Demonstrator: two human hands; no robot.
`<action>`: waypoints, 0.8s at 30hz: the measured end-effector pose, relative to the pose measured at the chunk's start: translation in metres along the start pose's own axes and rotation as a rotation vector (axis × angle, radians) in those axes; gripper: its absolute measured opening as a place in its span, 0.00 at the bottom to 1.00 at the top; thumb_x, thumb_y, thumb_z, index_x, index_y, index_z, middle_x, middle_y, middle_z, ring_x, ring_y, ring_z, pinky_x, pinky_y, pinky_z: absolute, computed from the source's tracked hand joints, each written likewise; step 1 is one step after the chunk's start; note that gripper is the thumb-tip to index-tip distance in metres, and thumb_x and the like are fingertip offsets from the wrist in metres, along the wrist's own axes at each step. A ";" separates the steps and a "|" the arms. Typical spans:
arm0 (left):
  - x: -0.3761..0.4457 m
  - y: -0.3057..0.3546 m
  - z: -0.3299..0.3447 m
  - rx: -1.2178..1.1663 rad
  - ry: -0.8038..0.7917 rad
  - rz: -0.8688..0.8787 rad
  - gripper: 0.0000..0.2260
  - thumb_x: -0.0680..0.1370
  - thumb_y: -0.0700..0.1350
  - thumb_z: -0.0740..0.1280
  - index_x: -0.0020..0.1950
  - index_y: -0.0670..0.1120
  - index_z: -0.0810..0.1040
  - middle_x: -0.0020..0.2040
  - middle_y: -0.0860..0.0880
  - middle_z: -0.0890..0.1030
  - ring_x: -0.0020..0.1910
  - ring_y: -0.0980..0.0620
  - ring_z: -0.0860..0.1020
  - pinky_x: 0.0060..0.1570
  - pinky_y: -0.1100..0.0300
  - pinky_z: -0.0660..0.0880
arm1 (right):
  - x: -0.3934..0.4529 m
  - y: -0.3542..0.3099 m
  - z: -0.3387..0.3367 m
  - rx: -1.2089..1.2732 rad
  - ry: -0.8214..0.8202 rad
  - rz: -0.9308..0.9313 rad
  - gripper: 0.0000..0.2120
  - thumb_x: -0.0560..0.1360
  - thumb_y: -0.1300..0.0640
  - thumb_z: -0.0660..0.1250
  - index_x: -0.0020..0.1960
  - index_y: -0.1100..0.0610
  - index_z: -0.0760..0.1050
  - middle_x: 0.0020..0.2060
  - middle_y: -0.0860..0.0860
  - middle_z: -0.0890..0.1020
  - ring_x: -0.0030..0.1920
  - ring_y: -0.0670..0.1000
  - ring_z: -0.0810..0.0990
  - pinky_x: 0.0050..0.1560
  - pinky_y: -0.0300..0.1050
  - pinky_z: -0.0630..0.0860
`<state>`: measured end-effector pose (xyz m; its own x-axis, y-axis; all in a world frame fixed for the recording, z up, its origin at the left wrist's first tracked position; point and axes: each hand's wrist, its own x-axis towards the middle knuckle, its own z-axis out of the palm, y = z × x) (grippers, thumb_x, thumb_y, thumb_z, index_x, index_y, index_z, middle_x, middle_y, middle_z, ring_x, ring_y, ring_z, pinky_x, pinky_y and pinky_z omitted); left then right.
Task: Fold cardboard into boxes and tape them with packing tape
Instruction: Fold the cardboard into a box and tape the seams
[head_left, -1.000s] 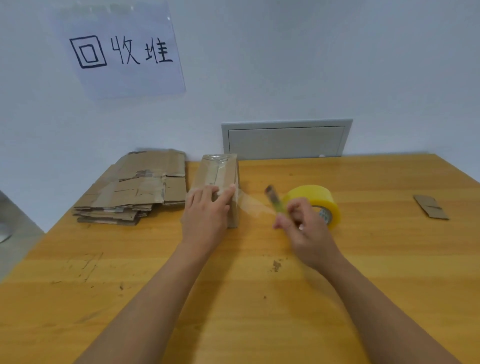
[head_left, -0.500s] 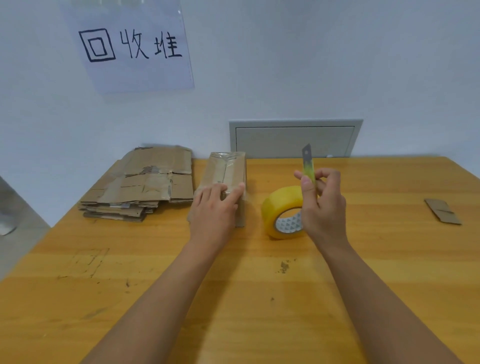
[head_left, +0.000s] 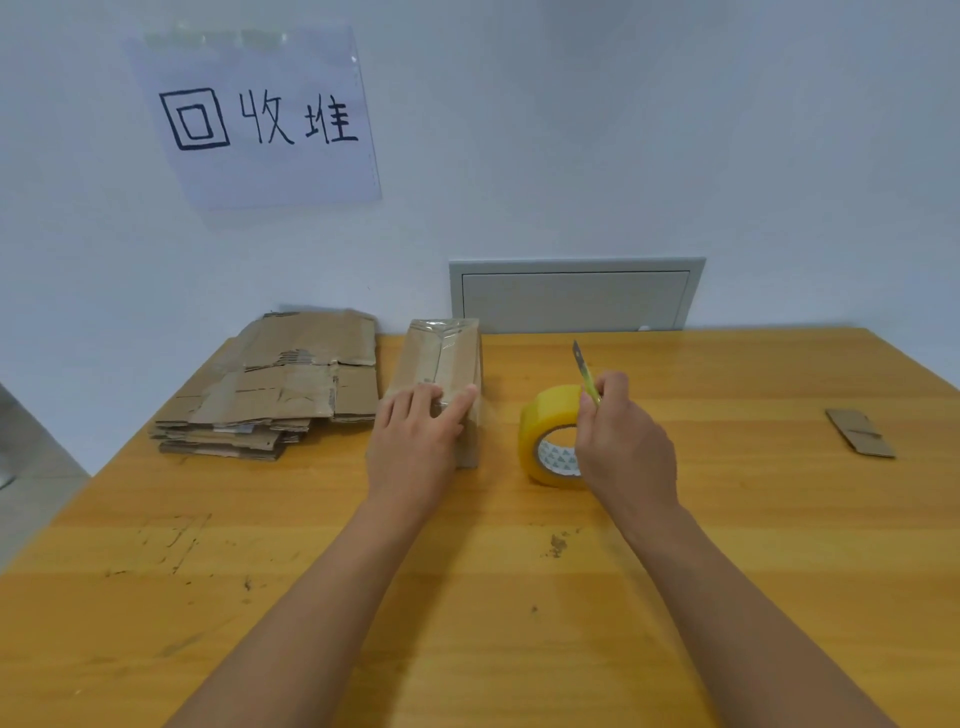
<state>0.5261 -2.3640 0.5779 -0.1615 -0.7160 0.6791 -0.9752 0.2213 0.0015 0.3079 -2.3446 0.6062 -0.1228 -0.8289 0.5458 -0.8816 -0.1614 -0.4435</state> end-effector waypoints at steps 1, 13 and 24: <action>0.000 0.000 0.000 -0.001 -0.010 -0.003 0.19 0.75 0.43 0.73 0.65 0.52 0.77 0.56 0.42 0.79 0.55 0.39 0.77 0.59 0.45 0.72 | 0.000 0.000 -0.001 -0.047 0.000 0.006 0.09 0.83 0.53 0.57 0.57 0.59 0.68 0.32 0.50 0.71 0.30 0.54 0.69 0.28 0.45 0.58; 0.008 -0.016 -0.005 0.049 -0.047 0.025 0.22 0.71 0.38 0.74 0.64 0.52 0.78 0.56 0.43 0.78 0.56 0.39 0.75 0.61 0.45 0.67 | 0.003 -0.004 -0.001 -0.032 -0.082 -0.129 0.06 0.83 0.54 0.57 0.55 0.56 0.68 0.31 0.46 0.70 0.30 0.50 0.67 0.28 0.46 0.58; 0.013 -0.014 -0.007 0.029 -0.051 0.037 0.18 0.74 0.45 0.73 0.64 0.52 0.78 0.55 0.44 0.78 0.55 0.40 0.75 0.60 0.45 0.69 | 0.018 -0.017 0.005 0.205 -0.072 -0.110 0.04 0.83 0.57 0.58 0.53 0.59 0.66 0.36 0.52 0.71 0.39 0.58 0.70 0.39 0.49 0.62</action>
<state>0.5387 -2.3716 0.5916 -0.2047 -0.7406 0.6400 -0.9722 0.2296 -0.0453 0.3227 -2.3597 0.6196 0.0078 -0.8351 0.5501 -0.7758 -0.3522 -0.5236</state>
